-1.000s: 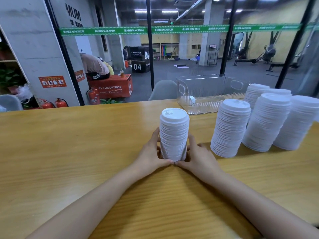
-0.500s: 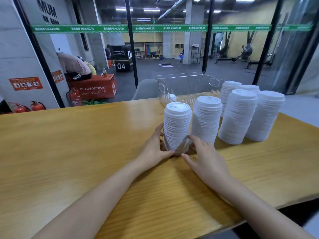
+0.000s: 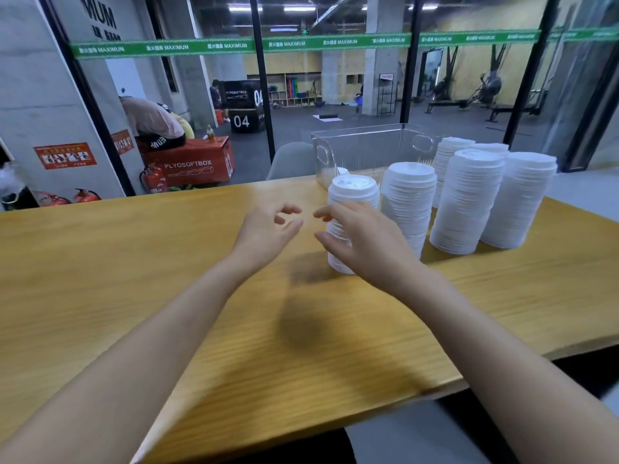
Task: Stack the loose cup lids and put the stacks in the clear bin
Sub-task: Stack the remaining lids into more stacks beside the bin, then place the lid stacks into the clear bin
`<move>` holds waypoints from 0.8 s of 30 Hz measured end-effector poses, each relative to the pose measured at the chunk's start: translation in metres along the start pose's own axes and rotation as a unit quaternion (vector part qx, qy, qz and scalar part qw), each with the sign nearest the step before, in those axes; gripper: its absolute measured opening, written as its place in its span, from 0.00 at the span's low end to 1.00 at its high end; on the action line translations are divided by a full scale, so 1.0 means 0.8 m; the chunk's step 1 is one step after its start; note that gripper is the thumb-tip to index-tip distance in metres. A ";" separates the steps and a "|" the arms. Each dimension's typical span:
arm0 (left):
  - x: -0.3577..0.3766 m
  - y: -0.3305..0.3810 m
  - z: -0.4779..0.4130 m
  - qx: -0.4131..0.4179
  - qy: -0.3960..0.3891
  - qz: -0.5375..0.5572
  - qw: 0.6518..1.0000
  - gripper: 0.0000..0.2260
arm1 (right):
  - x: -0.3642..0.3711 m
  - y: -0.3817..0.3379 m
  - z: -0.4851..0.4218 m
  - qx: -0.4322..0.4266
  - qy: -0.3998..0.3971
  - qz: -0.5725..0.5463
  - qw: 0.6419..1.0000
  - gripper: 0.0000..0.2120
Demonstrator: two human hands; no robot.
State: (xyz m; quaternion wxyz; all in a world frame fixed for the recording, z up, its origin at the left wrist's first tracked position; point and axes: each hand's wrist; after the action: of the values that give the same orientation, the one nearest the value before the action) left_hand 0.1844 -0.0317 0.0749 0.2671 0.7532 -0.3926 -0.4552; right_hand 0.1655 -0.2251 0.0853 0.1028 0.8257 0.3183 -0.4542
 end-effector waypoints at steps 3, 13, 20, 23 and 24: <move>-0.017 0.002 -0.025 0.012 0.000 -0.007 1.000 0.08 | -0.016 0.000 -0.048 -0.030 0.010 0.009 0.999 0.15; 0.015 -0.024 -0.273 0.031 -0.036 -0.015 0.999 0.03 | -0.047 0.104 -0.242 -0.024 -0.062 0.170 0.983 0.18; 0.053 0.002 -0.364 -0.077 -0.098 -0.069 0.990 0.08 | -0.076 0.214 -0.317 0.054 -0.196 0.182 0.962 0.17; 0.066 0.011 -0.378 -0.101 -0.105 -0.119 0.982 0.10 | -0.080 0.266 -0.337 0.074 -0.256 0.173 0.948 0.17; 0.072 0.012 -0.382 -0.108 -0.106 -0.146 0.978 0.11 | -0.078 0.284 -0.341 0.077 -0.275 0.173 0.943 0.17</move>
State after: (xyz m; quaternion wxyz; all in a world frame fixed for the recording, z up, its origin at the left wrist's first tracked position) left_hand 0.4705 -0.0716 0.1901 0.2348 0.7162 -0.2531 -0.6065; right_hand 0.4692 -0.3033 0.2636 0.1992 0.7167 0.0938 -0.6617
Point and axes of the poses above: each hand's wrist, its own z-axis away from the middle knuckle, its own x-axis out of the palm, y = z × x, and after that the axes turned 11 degrees about z, right-handed
